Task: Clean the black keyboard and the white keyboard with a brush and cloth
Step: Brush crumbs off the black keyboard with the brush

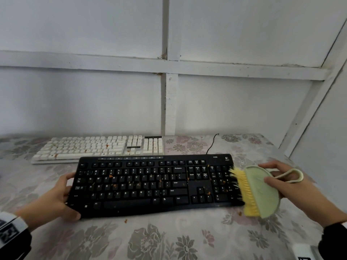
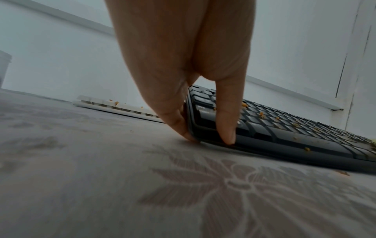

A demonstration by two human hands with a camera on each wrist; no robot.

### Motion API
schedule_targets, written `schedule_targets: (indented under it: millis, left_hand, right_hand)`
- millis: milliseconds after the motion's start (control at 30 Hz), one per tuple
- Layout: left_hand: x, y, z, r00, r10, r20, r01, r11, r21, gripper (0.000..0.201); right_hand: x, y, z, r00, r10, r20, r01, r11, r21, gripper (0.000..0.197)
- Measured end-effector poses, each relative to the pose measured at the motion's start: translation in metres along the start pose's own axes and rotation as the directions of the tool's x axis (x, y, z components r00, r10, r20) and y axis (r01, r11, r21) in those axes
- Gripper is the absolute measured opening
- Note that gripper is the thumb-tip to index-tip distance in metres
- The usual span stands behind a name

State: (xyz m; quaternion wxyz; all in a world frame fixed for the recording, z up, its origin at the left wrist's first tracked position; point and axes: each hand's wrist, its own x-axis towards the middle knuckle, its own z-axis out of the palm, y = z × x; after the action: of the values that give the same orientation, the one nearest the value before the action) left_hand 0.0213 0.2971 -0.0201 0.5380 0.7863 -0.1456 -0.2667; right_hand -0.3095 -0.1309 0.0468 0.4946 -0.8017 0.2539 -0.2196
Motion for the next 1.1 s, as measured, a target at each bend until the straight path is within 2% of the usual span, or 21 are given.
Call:
schedule_targets:
  millis: [67,133,267,433,633,833,1100]
  left_hand:
    - [0.000,0.000,0.000,1.000,-0.012,-0.001,0.012,1.000,0.004,0.128]
    - [-0.001,0.000,0.001,1.000,-0.015,0.001,0.015,1.000,0.003,0.130]
    - [-0.002,0.001,0.003,1.000,-0.009,0.005,0.010,1.000,-0.028,0.139]
    - [0.001,0.000,0.003,1.000,-0.029,-0.010,0.029,0.999,-0.043,0.143]
    - [-0.003,0.002,0.005,1.000,-0.012,-0.013,0.011,0.998,-0.064,0.130]
    - [-0.001,0.002,0.004,1.000,-0.015,-0.001,0.015,0.999,-0.039,0.142]
    - [-0.002,0.002,0.005,1.000,0.000,-0.009,0.000,0.999,-0.039,0.131]
  right_hand:
    - [0.003,-0.005,-0.006,1.000,0.007,0.005,-0.007,1.000,-0.012,0.023]
    - [0.010,-0.013,-0.013,0.999,-0.019,-0.033,0.019,1.000,-0.003,0.017]
    - [0.031,-0.024,-0.011,0.990,-0.082,-0.117,0.081,0.997,-0.013,0.030]
    - [0.035,-0.023,0.003,0.996,-0.056,-0.076,0.053,0.998,-0.041,0.031]
    - [0.007,-0.021,0.001,1.000,-0.003,0.025,0.006,0.990,-0.138,0.026]
    - [0.027,-0.034,-0.003,0.994,-0.064,-0.088,0.056,0.994,-0.093,0.033]
    - [0.005,-0.026,0.002,0.999,0.019,0.050,-0.008,0.980,-0.198,0.032]
